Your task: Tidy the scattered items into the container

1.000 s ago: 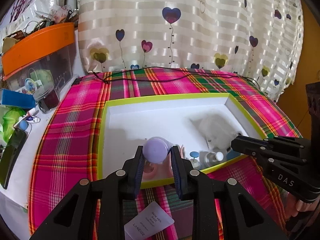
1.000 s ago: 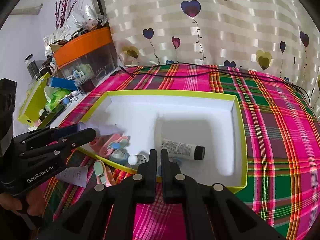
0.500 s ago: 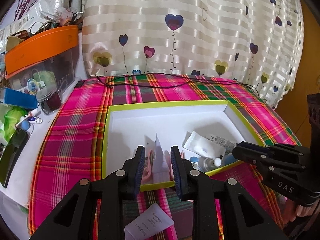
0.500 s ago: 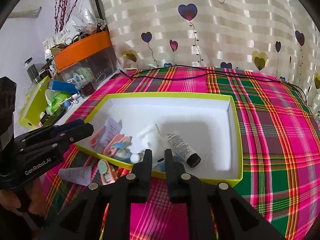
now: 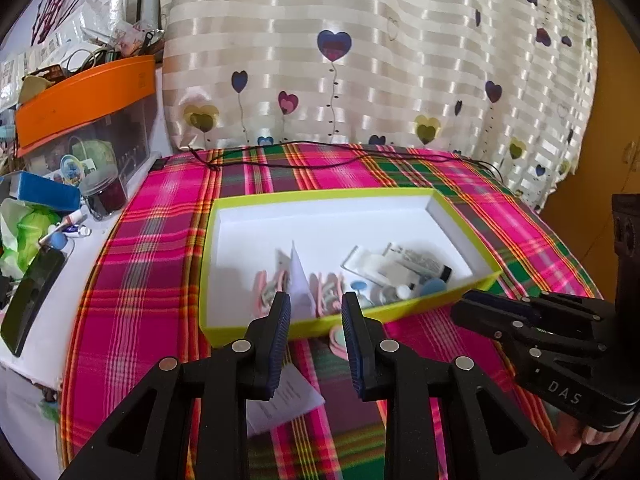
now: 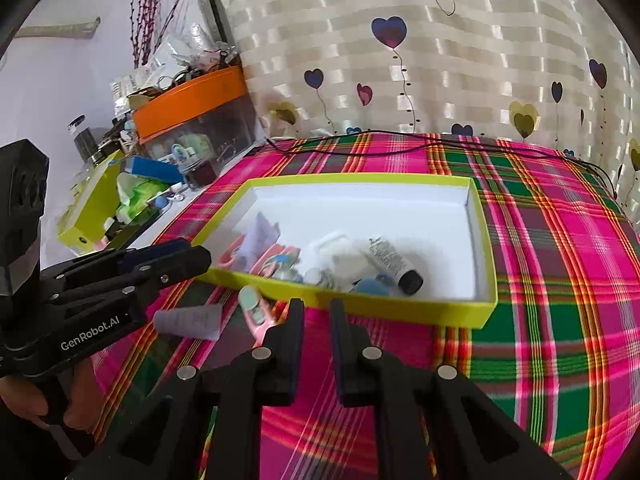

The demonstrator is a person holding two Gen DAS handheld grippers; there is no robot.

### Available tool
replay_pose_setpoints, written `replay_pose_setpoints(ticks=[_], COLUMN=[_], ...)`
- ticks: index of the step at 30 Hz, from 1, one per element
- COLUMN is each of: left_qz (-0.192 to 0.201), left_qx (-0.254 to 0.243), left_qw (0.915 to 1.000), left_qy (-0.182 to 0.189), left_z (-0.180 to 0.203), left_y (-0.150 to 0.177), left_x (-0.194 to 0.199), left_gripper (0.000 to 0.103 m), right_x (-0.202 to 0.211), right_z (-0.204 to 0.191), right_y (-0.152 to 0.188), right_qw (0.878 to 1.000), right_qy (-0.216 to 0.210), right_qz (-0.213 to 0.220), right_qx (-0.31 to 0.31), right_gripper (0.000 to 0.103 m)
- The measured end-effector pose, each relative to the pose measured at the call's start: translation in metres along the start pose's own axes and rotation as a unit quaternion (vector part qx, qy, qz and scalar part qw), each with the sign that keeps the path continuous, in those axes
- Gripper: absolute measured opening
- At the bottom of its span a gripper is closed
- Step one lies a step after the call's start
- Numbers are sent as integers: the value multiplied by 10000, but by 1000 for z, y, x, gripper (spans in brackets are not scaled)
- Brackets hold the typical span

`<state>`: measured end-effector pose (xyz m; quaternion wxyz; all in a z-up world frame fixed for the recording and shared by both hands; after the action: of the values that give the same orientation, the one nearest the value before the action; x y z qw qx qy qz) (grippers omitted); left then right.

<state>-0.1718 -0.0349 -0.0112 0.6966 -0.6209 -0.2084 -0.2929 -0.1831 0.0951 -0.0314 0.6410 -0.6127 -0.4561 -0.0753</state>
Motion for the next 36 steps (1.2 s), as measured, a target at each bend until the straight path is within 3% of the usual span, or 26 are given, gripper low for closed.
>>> replay_pose_setpoints(ticks=[20, 36], left_qz=[-3, 195], left_qx=[-76, 374], left_qw=[10000, 9991], left_qy=[28, 16], left_z=[19, 3], left_y=[34, 44], left_x=[31, 55], left_gripper=[27, 27], right_x=[24, 39], right_z=[-20, -33], right_y=[31, 40], right_qw=[9998, 9998], right_qy=[-190, -165], right_qz=[-25, -9], right_qx=[21, 139], right_gripper=[22, 23])
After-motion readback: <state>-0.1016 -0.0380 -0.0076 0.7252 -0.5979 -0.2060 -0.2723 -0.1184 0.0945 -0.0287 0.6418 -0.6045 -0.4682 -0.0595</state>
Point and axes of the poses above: each gripper's, at about its wrist camera, not at the fingertips, and x roughly against the way its jaws point, z to its right, y to its underside, the point moved 5 cm from there along -x, roughly the way its jaws point, and after that the axes turned 5 degrees about y, right-handed, at the moved point
